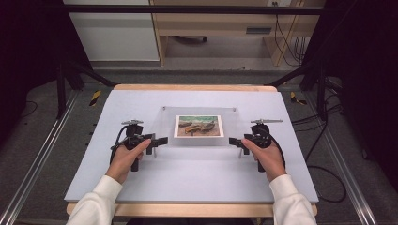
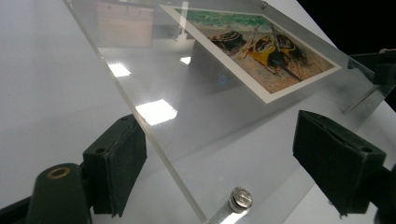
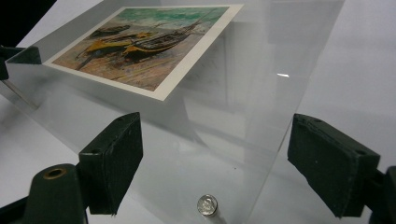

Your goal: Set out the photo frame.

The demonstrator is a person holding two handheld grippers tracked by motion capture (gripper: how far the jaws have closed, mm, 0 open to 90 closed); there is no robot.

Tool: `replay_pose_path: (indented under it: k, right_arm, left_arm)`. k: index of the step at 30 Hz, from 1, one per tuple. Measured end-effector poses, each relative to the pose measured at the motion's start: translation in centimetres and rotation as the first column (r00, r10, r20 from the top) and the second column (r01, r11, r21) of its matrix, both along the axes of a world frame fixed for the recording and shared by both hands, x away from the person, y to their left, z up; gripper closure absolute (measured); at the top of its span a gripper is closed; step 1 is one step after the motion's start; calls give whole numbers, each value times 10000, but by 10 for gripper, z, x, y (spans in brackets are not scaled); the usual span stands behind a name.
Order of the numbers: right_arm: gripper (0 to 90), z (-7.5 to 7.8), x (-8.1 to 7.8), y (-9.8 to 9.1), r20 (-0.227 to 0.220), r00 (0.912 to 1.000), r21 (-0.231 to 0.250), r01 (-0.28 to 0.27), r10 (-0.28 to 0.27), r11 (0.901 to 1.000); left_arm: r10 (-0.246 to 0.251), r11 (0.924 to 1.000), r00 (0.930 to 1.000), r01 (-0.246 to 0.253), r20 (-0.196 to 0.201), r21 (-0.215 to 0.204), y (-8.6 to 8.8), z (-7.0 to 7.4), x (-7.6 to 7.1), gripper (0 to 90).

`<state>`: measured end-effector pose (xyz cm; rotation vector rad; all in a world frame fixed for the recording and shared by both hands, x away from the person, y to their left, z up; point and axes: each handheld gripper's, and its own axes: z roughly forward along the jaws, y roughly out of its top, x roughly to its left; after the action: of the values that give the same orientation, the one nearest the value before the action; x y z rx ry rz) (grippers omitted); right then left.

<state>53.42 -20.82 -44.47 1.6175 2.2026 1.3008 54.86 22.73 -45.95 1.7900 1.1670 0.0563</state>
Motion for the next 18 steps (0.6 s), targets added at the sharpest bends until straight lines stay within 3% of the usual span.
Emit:
replay_pose_path:
  k: [10, 18]
  right_arm:
    - [158, -4, 4, 0, -661, 9977, 617, -116, 157, 9980]
    - [171, -3, 4, 3, -683, 9977, 429, 66, -37, 9991]
  left_arm:
    - [53, 9999, 10000, -52, -54, 102, -1, 0, 4, 173]
    - [47, 9997, 9999, -44, -113, 221, 0, 2, 5, 201]
